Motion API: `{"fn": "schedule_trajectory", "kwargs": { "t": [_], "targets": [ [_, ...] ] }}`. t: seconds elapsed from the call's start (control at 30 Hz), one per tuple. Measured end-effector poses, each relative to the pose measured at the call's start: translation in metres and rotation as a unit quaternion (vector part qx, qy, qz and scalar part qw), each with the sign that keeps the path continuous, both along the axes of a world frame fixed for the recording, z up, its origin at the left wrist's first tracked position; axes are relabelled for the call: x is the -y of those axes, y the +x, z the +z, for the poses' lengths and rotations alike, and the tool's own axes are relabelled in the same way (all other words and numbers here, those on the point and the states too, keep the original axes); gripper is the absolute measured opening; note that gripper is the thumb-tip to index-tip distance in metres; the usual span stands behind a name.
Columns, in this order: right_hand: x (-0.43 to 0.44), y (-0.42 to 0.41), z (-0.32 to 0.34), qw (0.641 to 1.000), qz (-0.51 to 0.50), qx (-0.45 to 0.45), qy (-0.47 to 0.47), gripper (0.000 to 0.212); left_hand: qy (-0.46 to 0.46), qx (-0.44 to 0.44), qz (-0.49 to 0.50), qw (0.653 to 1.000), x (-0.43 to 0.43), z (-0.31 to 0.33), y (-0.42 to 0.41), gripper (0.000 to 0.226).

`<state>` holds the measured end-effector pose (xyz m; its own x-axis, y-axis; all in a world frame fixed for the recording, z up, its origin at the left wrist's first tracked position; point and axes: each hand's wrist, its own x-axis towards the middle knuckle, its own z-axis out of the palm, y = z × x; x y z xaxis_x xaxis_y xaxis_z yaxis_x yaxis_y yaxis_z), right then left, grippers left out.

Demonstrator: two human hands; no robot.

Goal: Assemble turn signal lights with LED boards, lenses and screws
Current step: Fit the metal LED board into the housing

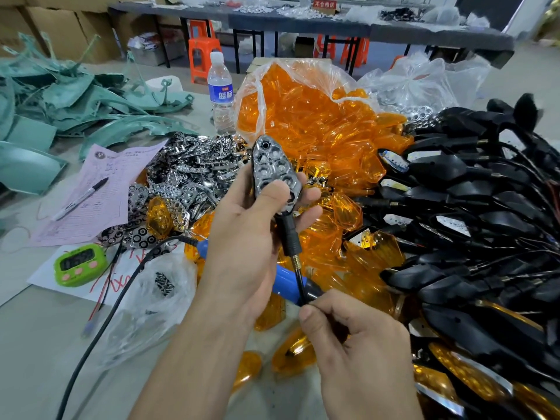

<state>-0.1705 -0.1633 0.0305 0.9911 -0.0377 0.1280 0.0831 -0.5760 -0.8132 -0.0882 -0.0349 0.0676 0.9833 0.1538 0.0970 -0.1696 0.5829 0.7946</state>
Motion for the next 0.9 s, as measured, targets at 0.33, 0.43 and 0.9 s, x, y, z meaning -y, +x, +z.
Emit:
{"fn": "schedule_trajectory", "kwargs": {
  "t": [0.33, 0.43, 0.9],
  "targets": [
    [0.022, 0.016, 0.028, 0.941, 0.148, -0.176, -0.248, 0.016, -0.068, -0.056, 0.062, 0.994, -0.003, -0.010, 0.007, 0.016],
    [0.027, 0.019, 0.033, 0.921, 0.187, -0.209, -0.271, 0.017, -0.099, -0.065, 0.095, 0.988, -0.007, -0.011, 0.011, 0.012],
    [-0.001, 0.026, 0.008, 0.986, 0.100, -0.115, 0.068, 0.005, -0.002, 0.047, 0.005, 0.999, -0.004, -0.006, 0.004, 0.021]
  ]
}}
